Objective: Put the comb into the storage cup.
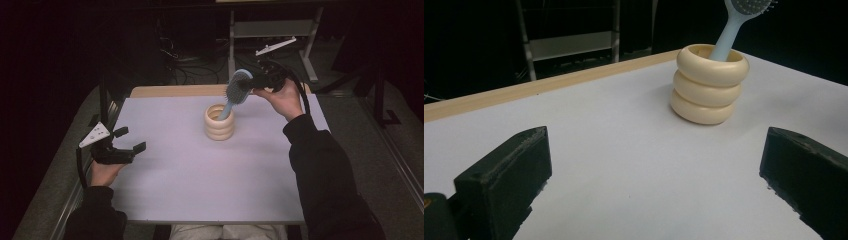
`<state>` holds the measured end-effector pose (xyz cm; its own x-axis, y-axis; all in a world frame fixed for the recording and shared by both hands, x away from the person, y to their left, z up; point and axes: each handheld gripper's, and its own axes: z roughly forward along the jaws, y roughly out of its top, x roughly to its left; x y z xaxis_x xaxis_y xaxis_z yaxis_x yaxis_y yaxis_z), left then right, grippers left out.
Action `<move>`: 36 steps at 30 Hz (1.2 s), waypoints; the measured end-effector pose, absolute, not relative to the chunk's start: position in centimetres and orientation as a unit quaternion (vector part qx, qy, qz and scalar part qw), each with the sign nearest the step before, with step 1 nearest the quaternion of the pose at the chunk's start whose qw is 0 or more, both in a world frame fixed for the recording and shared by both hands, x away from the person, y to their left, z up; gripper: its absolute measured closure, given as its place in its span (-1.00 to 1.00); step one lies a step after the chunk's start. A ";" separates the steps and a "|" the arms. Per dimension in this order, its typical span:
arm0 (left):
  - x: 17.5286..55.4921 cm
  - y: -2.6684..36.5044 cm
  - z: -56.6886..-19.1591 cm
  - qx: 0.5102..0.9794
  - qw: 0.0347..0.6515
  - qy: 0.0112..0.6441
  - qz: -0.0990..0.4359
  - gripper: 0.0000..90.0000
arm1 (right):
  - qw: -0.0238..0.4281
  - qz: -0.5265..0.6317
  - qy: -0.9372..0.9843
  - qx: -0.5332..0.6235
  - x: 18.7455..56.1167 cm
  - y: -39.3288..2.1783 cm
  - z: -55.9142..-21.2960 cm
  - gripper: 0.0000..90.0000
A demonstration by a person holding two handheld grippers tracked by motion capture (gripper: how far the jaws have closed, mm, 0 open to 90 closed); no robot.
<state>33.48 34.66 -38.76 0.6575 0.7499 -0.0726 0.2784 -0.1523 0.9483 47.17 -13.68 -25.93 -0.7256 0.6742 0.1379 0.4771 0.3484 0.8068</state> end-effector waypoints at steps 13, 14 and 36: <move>33.5 34.4 -39.1 0.730 0.542 0.356 0.216 -1.00 | 0.087 0.436 0.821 0.357 48.2 -11.9 -28.4 0.26; 33.5 34.4 -39.1 0.731 0.540 0.356 0.215 -1.00 | 0.084 0.438 0.820 0.358 48.3 -11.8 -28.6 0.26; 33.5 34.5 -39.0 0.731 0.545 0.355 0.207 -1.00 | 0.052 0.438 0.803 0.400 49.7 -11.5 -30.1 -0.11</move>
<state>33.47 34.50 -39.03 0.6627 0.7441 -0.0845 0.2927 -0.1535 0.9438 49.66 -11.55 -30.13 -0.6738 0.6892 0.2666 0.5978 0.2962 0.7449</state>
